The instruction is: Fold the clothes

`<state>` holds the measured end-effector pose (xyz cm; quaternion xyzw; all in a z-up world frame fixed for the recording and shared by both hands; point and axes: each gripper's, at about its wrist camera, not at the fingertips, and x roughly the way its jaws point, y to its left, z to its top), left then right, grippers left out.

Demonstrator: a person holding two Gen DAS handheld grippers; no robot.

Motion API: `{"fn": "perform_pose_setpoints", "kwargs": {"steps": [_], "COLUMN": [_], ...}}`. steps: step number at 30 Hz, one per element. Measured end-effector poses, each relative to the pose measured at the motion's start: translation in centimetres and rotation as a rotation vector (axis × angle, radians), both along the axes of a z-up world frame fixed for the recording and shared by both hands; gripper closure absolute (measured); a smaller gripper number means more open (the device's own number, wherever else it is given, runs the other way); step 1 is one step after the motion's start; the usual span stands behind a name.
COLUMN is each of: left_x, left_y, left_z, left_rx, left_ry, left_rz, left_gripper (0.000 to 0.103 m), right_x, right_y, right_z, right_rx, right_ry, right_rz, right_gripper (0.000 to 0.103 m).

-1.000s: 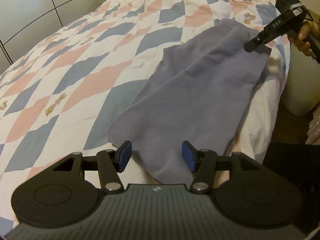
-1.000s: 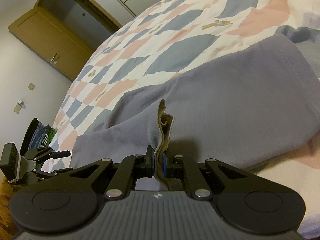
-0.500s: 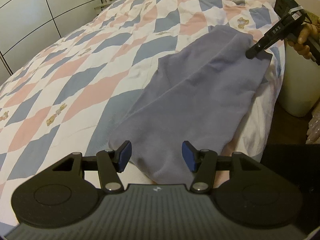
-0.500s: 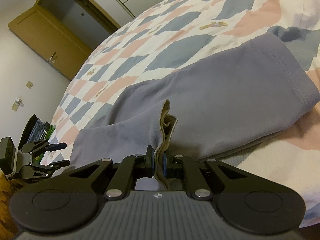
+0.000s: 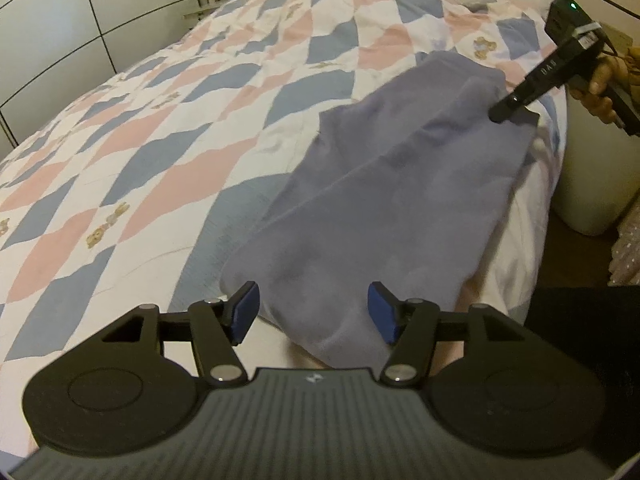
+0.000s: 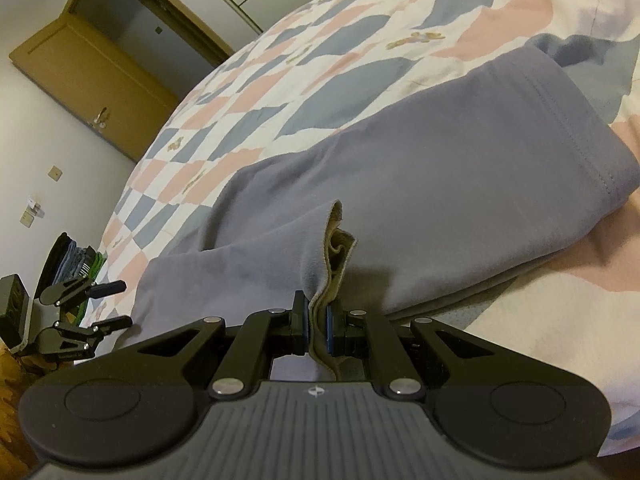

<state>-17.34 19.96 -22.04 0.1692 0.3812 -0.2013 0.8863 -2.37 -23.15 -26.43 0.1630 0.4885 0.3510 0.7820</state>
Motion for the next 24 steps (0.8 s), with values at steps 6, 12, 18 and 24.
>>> {"fn": "perform_pose_setpoints", "kwargs": {"steps": [6, 12, 18, 24], "left_x": [-0.1, -0.2, -0.3, -0.7], "left_y": [-0.1, -0.2, -0.5, -1.1], "left_z": [0.1, 0.4, 0.6, 1.4], "left_rx": [0.014, 0.027, 0.035, 0.055], "left_ry": [0.004, -0.002, -0.006, -0.018], "left_rz": [-0.015, -0.023, -0.010, -0.001], "left_gripper": [0.047, 0.047, 0.047, 0.047], "right_x": [0.6, 1.9, 2.2, 1.5], "right_y": [0.2, 1.1, 1.9, -0.8], "right_z": [0.2, 0.6, 0.0, 0.8], "right_rx": [-0.005, -0.032, -0.110, -0.037], "right_ry": [-0.021, -0.058, -0.130, -0.134], "right_rz": [-0.007, -0.012, -0.066, -0.145], "right_gripper": [0.095, 0.095, 0.064, 0.061]}}
